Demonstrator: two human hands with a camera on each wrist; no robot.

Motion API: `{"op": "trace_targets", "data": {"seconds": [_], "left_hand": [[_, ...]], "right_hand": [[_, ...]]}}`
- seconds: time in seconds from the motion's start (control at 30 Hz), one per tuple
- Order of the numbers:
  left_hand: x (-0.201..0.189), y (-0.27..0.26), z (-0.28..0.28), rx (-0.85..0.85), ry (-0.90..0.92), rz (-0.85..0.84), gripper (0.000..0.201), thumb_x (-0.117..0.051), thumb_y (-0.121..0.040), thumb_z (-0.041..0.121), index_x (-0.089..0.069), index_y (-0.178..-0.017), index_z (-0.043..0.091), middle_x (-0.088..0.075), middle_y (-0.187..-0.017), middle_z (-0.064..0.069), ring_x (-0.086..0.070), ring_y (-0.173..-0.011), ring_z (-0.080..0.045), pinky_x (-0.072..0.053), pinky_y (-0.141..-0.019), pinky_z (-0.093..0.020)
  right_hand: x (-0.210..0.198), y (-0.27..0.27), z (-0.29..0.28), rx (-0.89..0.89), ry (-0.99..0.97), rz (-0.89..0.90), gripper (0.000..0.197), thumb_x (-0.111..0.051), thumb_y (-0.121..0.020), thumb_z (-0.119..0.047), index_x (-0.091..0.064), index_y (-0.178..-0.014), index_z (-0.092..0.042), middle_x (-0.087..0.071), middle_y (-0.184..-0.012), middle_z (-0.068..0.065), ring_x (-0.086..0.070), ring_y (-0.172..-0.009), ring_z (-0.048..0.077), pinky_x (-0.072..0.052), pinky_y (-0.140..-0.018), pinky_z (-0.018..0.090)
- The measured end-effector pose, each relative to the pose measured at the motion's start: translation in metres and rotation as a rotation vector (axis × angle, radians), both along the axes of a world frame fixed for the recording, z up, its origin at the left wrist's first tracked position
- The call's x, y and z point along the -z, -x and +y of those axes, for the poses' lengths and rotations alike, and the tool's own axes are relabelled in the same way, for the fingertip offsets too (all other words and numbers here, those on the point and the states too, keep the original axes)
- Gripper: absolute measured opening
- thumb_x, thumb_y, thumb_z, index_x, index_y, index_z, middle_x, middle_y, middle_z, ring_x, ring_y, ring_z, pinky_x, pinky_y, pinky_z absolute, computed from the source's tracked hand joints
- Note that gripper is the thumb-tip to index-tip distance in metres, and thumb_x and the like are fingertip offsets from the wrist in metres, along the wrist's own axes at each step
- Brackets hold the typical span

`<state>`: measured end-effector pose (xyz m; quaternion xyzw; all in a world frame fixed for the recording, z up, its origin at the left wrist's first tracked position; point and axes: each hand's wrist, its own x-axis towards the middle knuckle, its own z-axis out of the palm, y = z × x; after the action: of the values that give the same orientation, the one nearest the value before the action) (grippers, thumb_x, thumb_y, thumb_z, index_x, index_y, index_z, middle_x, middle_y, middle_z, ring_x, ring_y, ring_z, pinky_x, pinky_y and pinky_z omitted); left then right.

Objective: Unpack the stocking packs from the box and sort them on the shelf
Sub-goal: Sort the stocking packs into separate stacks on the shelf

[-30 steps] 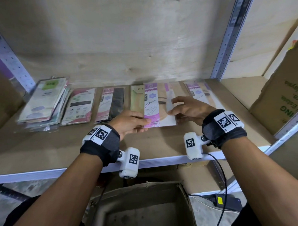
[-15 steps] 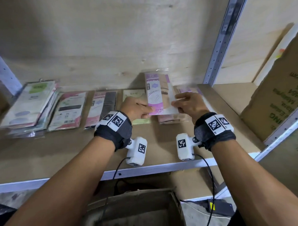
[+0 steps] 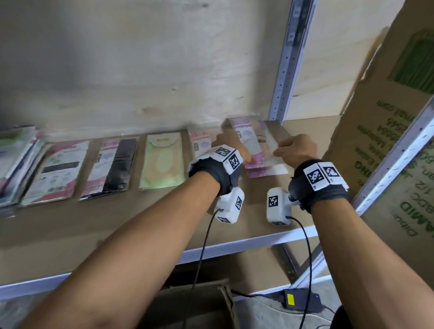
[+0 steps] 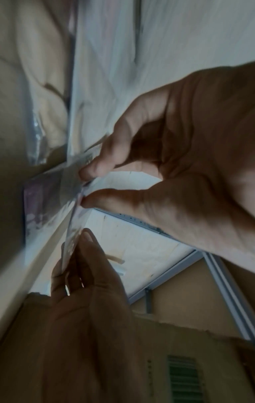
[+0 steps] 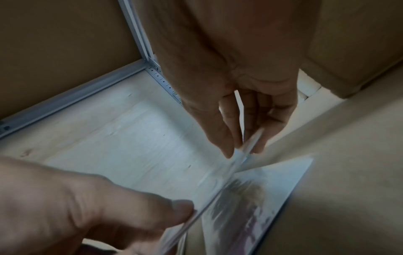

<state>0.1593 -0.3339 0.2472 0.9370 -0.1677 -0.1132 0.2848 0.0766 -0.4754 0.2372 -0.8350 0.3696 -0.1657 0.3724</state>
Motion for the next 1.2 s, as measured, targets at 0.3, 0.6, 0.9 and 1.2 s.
{"op": "trace_targets", "data": {"seconds": [0.3, 0.6, 0.9, 1.2], "left_hand": [[0.015, 0.003, -0.025, 0.05, -0.273, -0.204, 0.038, -0.073, -0.088, 0.024, -0.061, -0.121, 0.008, -0.068, -0.117, -0.011, -0.067, -0.106, -0.029, -0.055, -0.086, -0.034], [0.005, 0.005, -0.024, 0.08, -0.321, -0.214, 0.05, -0.082, -0.076, 0.047, -0.058, -0.1, 0.009, -0.061, -0.088, -0.004, -0.064, -0.088, -0.027, -0.051, -0.072, -0.032], [-0.045, -0.011, 0.09, -0.049, -0.022, -0.222, 0.038, -0.07, -0.081, 0.047, -0.076, -0.086, 0.01, -0.076, -0.091, -0.007, -0.071, -0.083, -0.029, -0.056, -0.067, -0.031], [-0.008, -0.029, 0.303, -0.462, 0.284, -0.202, 0.03, -0.064, -0.084, 0.033, -0.072, -0.07, 0.008, -0.075, -0.068, 0.0, -0.072, -0.074, -0.022, -0.055, -0.068, -0.03]], "right_hand": [[0.001, 0.005, 0.001, -0.044, 0.034, 0.146, 0.032, -0.069, -0.088, -0.014, -0.067, -0.118, -0.002, -0.066, -0.121, 0.017, -0.063, -0.111, 0.03, -0.053, -0.089, 0.032], [-0.002, 0.01, 0.002, -0.082, 0.066, 0.141, 0.028, -0.068, -0.087, -0.013, -0.07, -0.112, -0.002, -0.069, -0.115, 0.016, -0.063, -0.106, 0.03, -0.051, -0.087, 0.034], [-0.019, -0.004, 0.034, -0.204, -0.057, -0.181, 0.016, -0.063, -0.088, -0.011, -0.074, -0.101, -0.009, -0.075, -0.091, 0.008, -0.071, -0.082, 0.021, -0.057, -0.083, 0.034], [-0.027, -0.03, 0.175, -0.586, -0.264, -0.194, 0.011, -0.06, -0.093, -0.004, -0.068, -0.099, -0.001, -0.069, -0.076, 0.012, -0.062, -0.062, 0.022, -0.048, -0.055, 0.028]]}}
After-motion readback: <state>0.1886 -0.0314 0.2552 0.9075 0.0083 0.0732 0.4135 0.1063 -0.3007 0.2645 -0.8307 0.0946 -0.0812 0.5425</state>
